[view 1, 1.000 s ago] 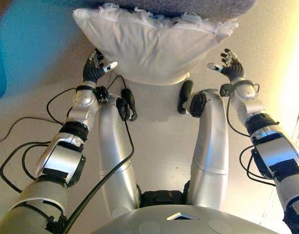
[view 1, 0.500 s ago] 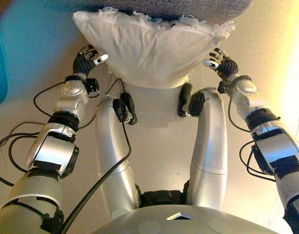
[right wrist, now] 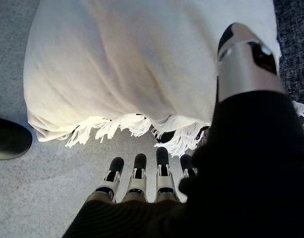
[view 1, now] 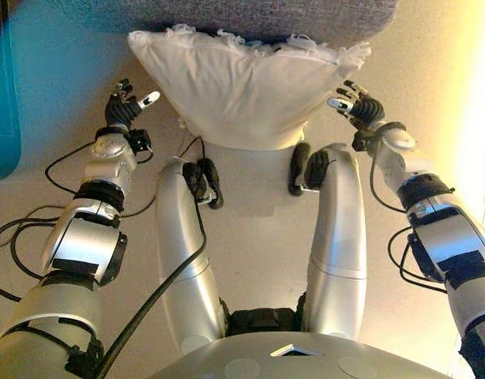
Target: Pick up the cushion and take it to the sofa
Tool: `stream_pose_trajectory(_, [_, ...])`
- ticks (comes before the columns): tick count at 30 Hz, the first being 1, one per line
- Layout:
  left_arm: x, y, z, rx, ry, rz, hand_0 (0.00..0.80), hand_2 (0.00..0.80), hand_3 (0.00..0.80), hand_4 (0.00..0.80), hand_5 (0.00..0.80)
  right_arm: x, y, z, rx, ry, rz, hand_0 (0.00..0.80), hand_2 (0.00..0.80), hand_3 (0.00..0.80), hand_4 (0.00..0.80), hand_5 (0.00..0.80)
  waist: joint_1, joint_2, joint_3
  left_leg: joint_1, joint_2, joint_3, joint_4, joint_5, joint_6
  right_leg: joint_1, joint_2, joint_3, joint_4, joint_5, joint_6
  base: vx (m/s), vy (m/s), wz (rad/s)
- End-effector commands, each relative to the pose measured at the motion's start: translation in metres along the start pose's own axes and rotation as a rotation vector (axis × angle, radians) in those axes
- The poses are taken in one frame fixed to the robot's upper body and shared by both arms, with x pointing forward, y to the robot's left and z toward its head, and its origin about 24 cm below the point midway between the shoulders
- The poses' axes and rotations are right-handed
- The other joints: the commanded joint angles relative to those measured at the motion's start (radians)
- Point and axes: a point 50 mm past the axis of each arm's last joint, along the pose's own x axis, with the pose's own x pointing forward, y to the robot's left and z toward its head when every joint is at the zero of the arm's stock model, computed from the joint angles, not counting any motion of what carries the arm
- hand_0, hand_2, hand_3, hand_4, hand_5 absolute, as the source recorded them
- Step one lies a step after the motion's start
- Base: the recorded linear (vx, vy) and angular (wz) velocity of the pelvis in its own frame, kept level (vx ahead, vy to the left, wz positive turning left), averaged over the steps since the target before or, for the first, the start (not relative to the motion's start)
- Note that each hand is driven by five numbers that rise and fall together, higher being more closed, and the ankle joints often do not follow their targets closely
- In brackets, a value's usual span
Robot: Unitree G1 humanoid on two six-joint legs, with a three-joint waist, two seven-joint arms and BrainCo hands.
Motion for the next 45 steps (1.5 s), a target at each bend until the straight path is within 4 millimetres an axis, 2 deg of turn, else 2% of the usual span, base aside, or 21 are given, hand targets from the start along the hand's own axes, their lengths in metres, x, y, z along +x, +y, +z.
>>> stream_pose_trajectory(1, [0.005, -0.01, 0.017, -0.041, -0.047, -0.032, 0.0, 0.0, 0.0, 0.0, 0.0, 0.007, 0.018, 0.02, 0.015, -0.063, 0.068, 0.0, 0.0, 0.0, 0.0, 0.0, -0.002, 0.023, -0.009, 0.012, 0.009, 0.044, -0.026, 0.015, 0.044, 0.092, -0.009, 0.026, -0.054, -0.004, -0.026, 0.0, 0.0, 0.0])
stream_pose_trajectory(5, [0.005, -0.035, 0.027, -0.059, -0.064, -0.176, 0.0, 0.0, 0.0, 0.0, 0.0, 0.009, 0.028, 0.025, 0.013, -0.074, 0.093, 0.0, 0.0, 0.0, 0.0, 0.0, -0.003, 0.024, -0.009, 0.006, 0.007, 0.047, -0.029, 0.019, 0.045, 0.089, -0.012, 0.026, -0.063, 0.008, -0.02, 0.0, 0.0, 0.0])
stream_pose_trajectory(9, [0.003, -0.052, 0.028, -0.085, -0.056, -0.267, 0.0, 0.0, 0.0, 0.0, 0.0, 0.01, 0.038, 0.026, 0.007, -0.079, 0.136, 0.0, 0.0, 0.0, 0.0, 0.0, -0.004, 0.025, -0.009, 0.006, 0.008, 0.05, -0.029, 0.021, 0.049, 0.091, -0.013, 0.028, -0.068, 0.014, -0.018, 0.0, 0.0, 0.0])
stream_pose_trajectory(18, [-0.01, -0.095, 0.024, -0.113, -0.012, -0.615, 0.0, 0.0, 0.0, 0.0, 0.0, 0.011, 0.08, 0.031, -0.022, -0.096, 0.317, 0.0, 0.0, 0.0, 0.0, 0.0, -0.001, 0.031, -0.009, -0.009, 0.011, 0.056, -0.016, 0.021, 0.055, 0.078, -0.023, 0.031, -0.07, 0.027, -0.017, 0.0, 0.0, 0.0])
stream_pose_trajectory(22, [-0.014, -0.106, 0.028, -0.119, -0.036, -0.642, 0.0, 0.0, 0.0, 0.0, 0.0, 0.011, 0.094, 0.03, -0.057, -0.073, 0.338, 0.0, 0.0, 0.0, 0.0, 0.0, -0.001, 0.032, -0.009, -0.015, 0.013, 0.057, -0.015, 0.024, 0.058, 0.072, -0.022, 0.034, -0.07, 0.033, -0.018, 0.0, 0.0, 0.0])
stream_pose_trajectory(23, [-0.014, -0.11, 0.031, -0.133, -0.049, -0.643, 0.163, 0.163, 0.163, 0.163, 0.163, 0.012, 0.098, 0.029, -0.078, -0.063, 0.331, 0.0, 0.0, 0.0, 0.0, 0.0, 0.0, 0.033, -0.009, -0.017, 0.012, 0.056, -0.012, 0.025, 0.058, 0.07, -0.021, 0.036, -0.069, 0.034, -0.019, 0.0, 0.0, 0.0])
stream_pose_trajectory(24, [-0.014, -0.111, 0.033, -0.136, -0.061, -0.642, 0.618, 0.618, 0.618, 0.618, 0.618, 0.013, 0.1, 0.029, -0.092, -0.062, 0.328, 0.0, 0.0, 0.0, 0.0, 0.0, 0.0, 0.032, -0.009, -0.019, 0.012, 0.056, -0.012, 0.026, 0.059, 0.07, -0.02, 0.036, -0.068, 0.035, -0.019, 0.0, 0.0, 0.0])
stream_pose_trajectory(25, [-0.015, -0.114, 0.035, -0.141, -0.075, -0.649, 0.8, 0.8, 0.8, 0.8, 0.8, 0.013, 0.102, 0.029, -0.108, -0.064, 0.316, 0.176, 0.176, 0.176, 0.176, 0.176, 0.0, 0.032, -0.009, -0.02, 0.01, 0.055, -0.011, 0.027, 0.059, 0.068, -0.019, 0.036, -0.068, 0.035, -0.02, 0.0, 0.0, 0.0])
stream_pose_trajectory(26, [-0.015, -0.116, 0.037, -0.144, -0.086, -0.657, 0.8, 0.8, 0.8, 0.8, 0.8, 0.013, 0.103, 0.03, -0.112, -0.067, 0.314, 0.8, 0.8, 0.8, 0.8, 0.8, 0.001, 0.032, -0.009, -0.022, 0.009, 0.055, -0.011, 0.028, 0.06, 0.068, -0.019, 0.036, -0.069, 0.036, -0.021, 0.0, 0.0, 0.0])
stream_pose_trajectory(31, [-0.019, -0.123, 0.035, -0.125, -0.093, -0.683, 0.8, 0.8, 0.8, 0.8, 0.8, 0.012, 0.116, 0.031, -0.076, -0.089, 0.341, 0.8, 0.8, 0.8, 0.8, 0.8, 0.007, 0.034, -0.009, -0.025, 0.0, 0.054, -0.008, 0.032, 0.061, 0.066, -0.019, 0.034, -0.064, 0.039, -0.022, 0.0, 0.0, 0.0])
stream_pose_trajectory(35, [-0.02, -0.12, 0.029, -0.123, -0.093, -0.661, 0.8, 0.8, 0.8, 0.8, 0.8, 0.01, 0.117, 0.027, -0.039, -0.093, 0.339, 0.8, 0.8, 0.8, 0.8, 0.8, 0.009, 0.034, -0.009, -0.023, 0.0, 0.054, -0.002, 0.036, 0.059, 0.068, -0.021, 0.034, -0.056, 0.041, -0.024, 0.017, 0.006, 0.03])
stream_pose_trajectory(41, [-0.026, -0.115, 0.023, -0.102, -0.158, -0.648, 0.8, 0.8, 0.8, 0.8, 0.8, 0.003, 0.11, 0.022, -0.046, -0.179, 0.292, 0.8, 0.8, 0.8, 0.8, 0.8, 0.006, 0.027, -0.009, 0.021, 0.0, 0.05, -0.046, 0.047, 0.046, 0.11, -0.012, 0.033, -0.084, 0.045, -0.021, 0.0, 0.0, 0.0])
stream_pose_trajectory(45, [-0.033, -0.111, 0.018, -0.103, -0.232, -0.643, 0.8, 0.8, 0.8, 0.8, 0.8, -0.008, 0.099, 0.016, -0.011, -0.254, 0.234, 0.8, 0.8, 0.8, 0.8, 0.8, -0.001, 0.017, -0.009, 0.114, 0.001, 0.044, -0.143, 0.064, 0.034, 0.202, -0.008, 0.021, -0.183, 0.064, -0.009, -0.004, 0.018, 0.01])
